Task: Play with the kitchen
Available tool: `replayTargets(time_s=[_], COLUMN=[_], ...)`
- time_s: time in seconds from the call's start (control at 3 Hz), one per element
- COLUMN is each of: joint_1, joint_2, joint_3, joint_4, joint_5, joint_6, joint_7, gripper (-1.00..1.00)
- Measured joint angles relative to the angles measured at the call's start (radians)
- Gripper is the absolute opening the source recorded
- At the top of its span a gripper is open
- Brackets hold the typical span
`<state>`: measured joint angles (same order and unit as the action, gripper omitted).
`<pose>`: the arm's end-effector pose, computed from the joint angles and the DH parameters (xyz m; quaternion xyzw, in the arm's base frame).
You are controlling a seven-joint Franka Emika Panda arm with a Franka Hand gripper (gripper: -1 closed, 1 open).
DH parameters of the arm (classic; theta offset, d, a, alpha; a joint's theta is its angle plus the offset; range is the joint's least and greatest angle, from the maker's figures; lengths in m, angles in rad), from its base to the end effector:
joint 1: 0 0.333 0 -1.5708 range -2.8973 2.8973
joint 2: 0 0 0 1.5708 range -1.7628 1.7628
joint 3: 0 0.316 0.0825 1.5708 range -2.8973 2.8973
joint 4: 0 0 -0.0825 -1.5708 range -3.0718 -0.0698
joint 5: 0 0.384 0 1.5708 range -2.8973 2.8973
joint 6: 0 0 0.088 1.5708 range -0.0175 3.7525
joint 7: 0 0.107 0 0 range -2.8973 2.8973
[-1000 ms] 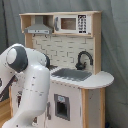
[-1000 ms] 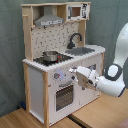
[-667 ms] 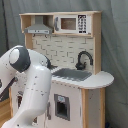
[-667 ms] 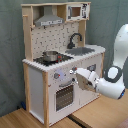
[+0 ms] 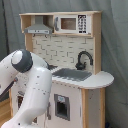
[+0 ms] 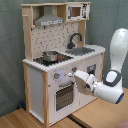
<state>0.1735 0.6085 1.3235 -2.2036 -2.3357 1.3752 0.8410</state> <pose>0.1934 0.5473 0.3598 0.4629 0.4766 0.6326 0.3980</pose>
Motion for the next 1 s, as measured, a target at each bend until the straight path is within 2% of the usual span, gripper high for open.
replayTargets(time_s=[0.67,1.0], joint_1=[0.089,0.092], joint_2=[0.113,0.142], joint_3=[-0.050,-0.051], joint_4=[0.076,0.102], joint_5=[-0.028,-0.030], joint_6=[-0.125,-0.223], joint_7=[0.030,0.064], gripper=[1.00,1.00])
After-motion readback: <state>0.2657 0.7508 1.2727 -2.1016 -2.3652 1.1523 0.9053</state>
